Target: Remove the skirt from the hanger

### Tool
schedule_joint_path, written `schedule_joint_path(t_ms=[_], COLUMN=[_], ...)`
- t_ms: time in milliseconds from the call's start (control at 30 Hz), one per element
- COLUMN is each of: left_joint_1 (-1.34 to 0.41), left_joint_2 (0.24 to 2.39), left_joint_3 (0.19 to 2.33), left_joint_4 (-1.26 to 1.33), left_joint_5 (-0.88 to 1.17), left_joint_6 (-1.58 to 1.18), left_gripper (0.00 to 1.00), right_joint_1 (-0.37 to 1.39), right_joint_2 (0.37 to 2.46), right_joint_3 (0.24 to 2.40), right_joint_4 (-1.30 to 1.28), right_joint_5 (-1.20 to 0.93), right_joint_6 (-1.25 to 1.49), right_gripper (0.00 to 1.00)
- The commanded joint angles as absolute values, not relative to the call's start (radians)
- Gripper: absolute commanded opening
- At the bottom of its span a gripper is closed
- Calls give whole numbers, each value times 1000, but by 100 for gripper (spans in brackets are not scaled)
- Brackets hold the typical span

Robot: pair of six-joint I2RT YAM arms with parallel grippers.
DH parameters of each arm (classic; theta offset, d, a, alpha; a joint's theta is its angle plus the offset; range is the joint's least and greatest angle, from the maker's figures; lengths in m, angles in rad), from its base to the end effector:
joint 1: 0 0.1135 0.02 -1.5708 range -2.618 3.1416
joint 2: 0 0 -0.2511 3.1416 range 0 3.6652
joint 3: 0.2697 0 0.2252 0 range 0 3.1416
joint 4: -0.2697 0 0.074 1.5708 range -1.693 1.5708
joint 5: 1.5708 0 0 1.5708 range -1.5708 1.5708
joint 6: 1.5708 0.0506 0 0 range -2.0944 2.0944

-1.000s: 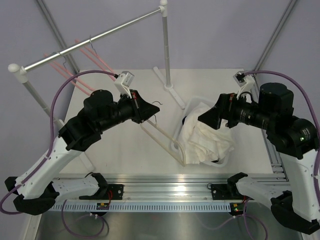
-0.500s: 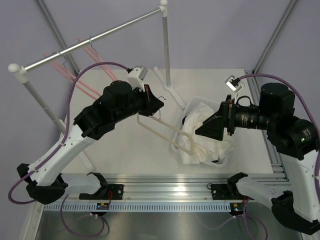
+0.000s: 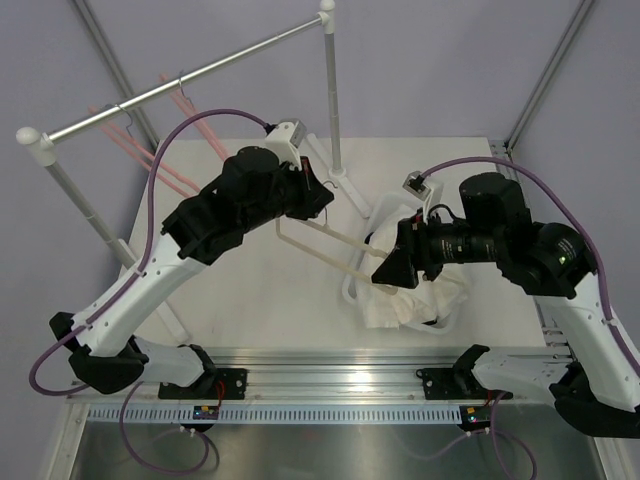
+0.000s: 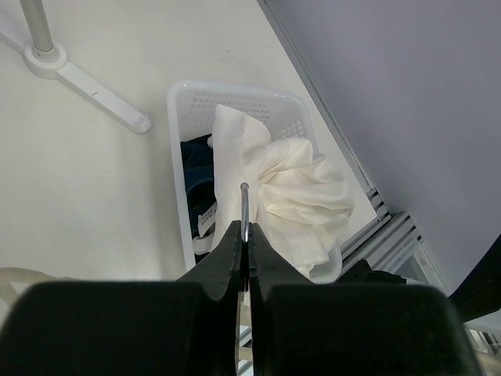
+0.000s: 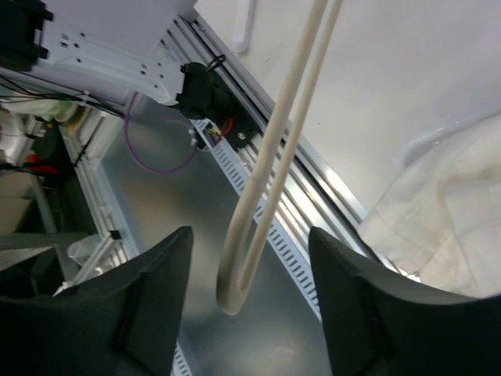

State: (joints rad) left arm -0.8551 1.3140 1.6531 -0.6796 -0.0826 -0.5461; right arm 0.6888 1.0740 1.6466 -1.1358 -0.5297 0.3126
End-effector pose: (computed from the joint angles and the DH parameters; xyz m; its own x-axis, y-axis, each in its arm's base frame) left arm 0.1726 -0.1921 0.4436 -0.5513 -0.1547 -0.8198 0.4853 0.7398 -0.4660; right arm 0.0994 0.1149 0.4395 -0.6623 -0.2015 -0.7216 -0.7090 0.4799 0.5167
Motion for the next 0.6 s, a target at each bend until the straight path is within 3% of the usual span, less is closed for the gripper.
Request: schedule_joint_path(t_ms=[0, 33, 67, 200, 300, 567], left_joint_1=[-853, -853, -854, -854, -854, -854], left_joint_2=[1325, 1336, 1341, 1371, 1391, 1462], left_joint_3=[1724, 1732, 1750, 1796, 1821, 1896], left_joint_4=[-678, -687, -708, -788, -844, -985], left_joint_5=[-115, -124, -132, -215, -287, -481], left_joint_6=[-532, -534, -537, -568, -603, -710], left_gripper=[0, 0, 0, 0, 0, 0], right_joint_1=[738, 750, 765, 894, 975, 1250], right_joint_2=[1077, 1081, 1084, 1124, 1170, 1362], right_joint_3=[1644, 1644, 1644, 1681, 1718, 1824], right_joint_4=[-1132, -1134, -1137, -1146, -1152, -1276], right_joint_5=[-408, -387, -335, -158, 44, 586], right_joint_6=[313, 316, 328, 376, 436, 599], right_gripper=[61, 54, 39, 14, 0, 0])
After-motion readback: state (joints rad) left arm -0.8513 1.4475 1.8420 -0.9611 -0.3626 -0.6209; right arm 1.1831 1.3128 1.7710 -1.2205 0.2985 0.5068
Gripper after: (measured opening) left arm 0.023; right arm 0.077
